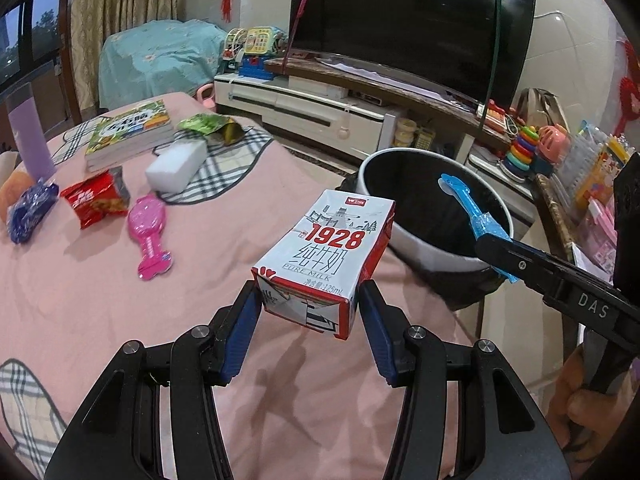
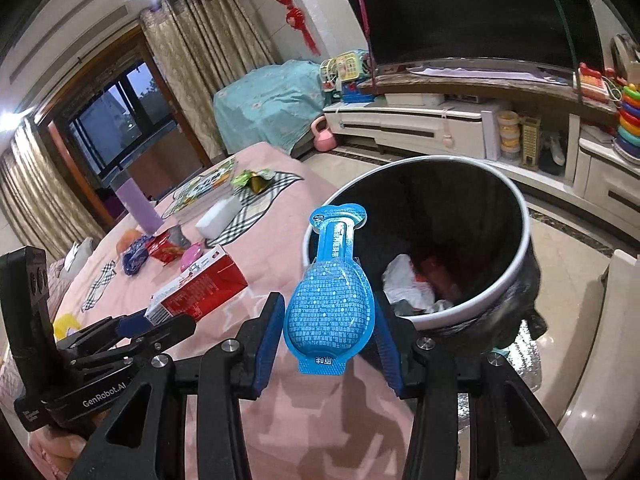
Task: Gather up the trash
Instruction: 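Carry the milk carton and blue brush over the bin and release them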
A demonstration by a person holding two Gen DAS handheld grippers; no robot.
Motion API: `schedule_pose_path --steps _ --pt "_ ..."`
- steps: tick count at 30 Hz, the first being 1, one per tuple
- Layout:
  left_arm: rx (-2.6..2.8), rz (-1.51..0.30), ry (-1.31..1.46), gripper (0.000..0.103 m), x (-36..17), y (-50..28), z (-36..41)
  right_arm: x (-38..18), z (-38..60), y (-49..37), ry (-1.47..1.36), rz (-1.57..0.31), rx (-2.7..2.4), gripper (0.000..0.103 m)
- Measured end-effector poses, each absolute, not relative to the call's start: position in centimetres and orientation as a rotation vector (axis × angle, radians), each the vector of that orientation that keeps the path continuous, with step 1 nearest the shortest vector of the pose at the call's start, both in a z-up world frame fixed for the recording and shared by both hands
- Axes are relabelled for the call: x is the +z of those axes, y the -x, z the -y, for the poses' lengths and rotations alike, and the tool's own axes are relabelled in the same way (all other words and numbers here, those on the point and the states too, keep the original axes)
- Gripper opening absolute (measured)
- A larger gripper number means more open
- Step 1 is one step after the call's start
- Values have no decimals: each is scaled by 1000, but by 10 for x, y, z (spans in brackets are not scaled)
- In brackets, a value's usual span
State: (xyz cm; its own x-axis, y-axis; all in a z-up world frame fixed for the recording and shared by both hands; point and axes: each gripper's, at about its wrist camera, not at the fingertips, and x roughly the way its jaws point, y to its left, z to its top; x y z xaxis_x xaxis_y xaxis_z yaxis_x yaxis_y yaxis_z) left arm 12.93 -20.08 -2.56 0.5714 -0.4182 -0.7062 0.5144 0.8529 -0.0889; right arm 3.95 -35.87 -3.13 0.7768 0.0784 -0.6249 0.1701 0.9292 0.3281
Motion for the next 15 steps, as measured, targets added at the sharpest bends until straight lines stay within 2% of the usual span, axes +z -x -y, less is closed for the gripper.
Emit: schedule_pose_path --steps 15 --pt "-598 -774 -161 50 -16 -135 241 -30 391 -43 -386 -679 -99 45"
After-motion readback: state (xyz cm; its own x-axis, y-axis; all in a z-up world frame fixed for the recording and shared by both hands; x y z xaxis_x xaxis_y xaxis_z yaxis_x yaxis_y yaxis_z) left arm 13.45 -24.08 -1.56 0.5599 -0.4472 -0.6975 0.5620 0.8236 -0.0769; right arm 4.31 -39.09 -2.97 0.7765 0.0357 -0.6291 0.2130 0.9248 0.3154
